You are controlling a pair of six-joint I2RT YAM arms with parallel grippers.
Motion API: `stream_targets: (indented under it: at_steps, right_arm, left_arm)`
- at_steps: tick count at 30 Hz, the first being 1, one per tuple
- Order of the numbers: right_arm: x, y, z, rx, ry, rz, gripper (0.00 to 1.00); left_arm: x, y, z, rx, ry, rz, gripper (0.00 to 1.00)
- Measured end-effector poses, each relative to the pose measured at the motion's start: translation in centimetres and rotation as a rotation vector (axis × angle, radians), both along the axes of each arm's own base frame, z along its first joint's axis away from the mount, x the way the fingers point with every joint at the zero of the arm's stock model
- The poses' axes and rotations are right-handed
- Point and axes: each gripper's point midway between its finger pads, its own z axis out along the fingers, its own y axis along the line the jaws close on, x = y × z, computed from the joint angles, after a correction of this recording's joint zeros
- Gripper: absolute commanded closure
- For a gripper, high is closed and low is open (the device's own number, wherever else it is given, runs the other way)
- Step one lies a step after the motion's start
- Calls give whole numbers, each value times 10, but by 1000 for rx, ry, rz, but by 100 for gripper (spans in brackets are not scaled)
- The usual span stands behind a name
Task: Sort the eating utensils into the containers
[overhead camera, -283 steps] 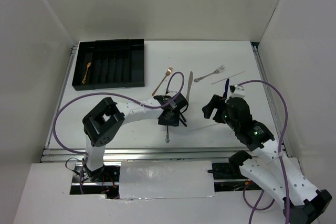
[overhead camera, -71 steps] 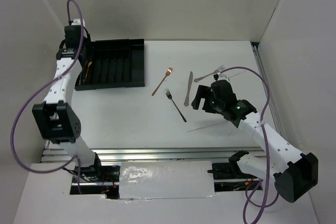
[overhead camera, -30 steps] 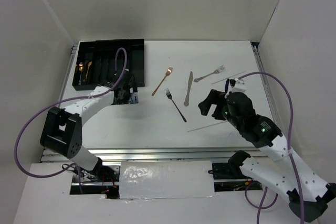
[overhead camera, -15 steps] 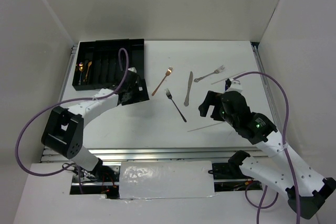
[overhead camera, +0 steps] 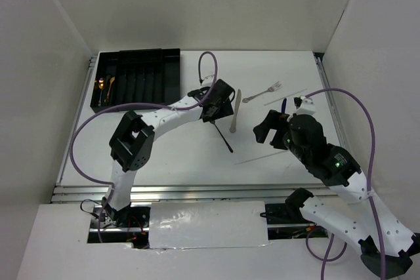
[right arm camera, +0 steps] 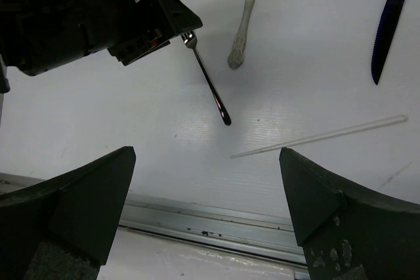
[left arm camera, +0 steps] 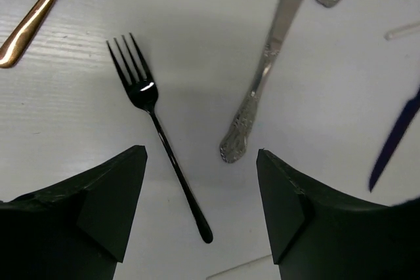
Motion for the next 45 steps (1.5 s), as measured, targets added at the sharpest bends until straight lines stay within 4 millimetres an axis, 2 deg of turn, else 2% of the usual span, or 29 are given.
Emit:
stream_targets:
  at_steps: [4, 8, 13, 16, 22, 25, 27, 28, 29, 32, 34, 36, 37, 42, 45]
  right_arm:
    - [-1, 0, -1, 1, 2, -1, 1]
    - [-2, -1, -10, -9, 20, -2, 1]
    - [-3, -1, -25, -28, 51, 0, 1]
    - [-5, 0, -34, -34, 72, 11, 0]
    - [-5, 1, -41, -43, 88, 14, 0]
    - [-5, 1, -40, -41, 83, 13, 0]
    - [-5, 1, -39, -38, 79, 13, 0]
    - [-5, 1, -39, -37, 77, 14, 0]
    - [-6, 0, -39, -37, 78, 14, 0]
    - [-6, 0, -42, -39, 80, 14, 0]
    - [-5, 0, -43, -45, 80, 13, 0]
    - [-4, -3, -43, -58, 74, 7, 0]
    - [-3, -5, -42, -69, 69, 1, 0]
    - [3, -15, -36, -114, 41, -26, 0]
    - [5, -17, -27, -120, 14, -33, 0]
  left_arm:
    - [5, 9, -24, 62, 40, 86, 23]
    - [3, 11, -44, 124, 65, 125, 27]
    - [2, -1, -58, 185, 77, 144, 30]
    - [-6, -1, -67, 207, 93, 150, 39]
    - [-13, 4, -80, 223, 117, 177, 45]
    - [-13, 6, -80, 225, 120, 182, 59]
    - [-13, 7, -80, 228, 120, 184, 61]
    - [-13, 7, -81, 230, 121, 182, 73]
    - [-13, 7, -81, 229, 122, 184, 77]
    - [-12, 9, -81, 234, 126, 179, 81]
    - [-12, 9, -81, 232, 129, 178, 89]
    - [-12, 9, -81, 230, 131, 175, 93]
    - [-12, 10, -81, 231, 131, 173, 100]
    - [-15, 20, -76, 295, 132, 86, 100]
    - [-13, 36, -60, 360, 132, -56, 100]
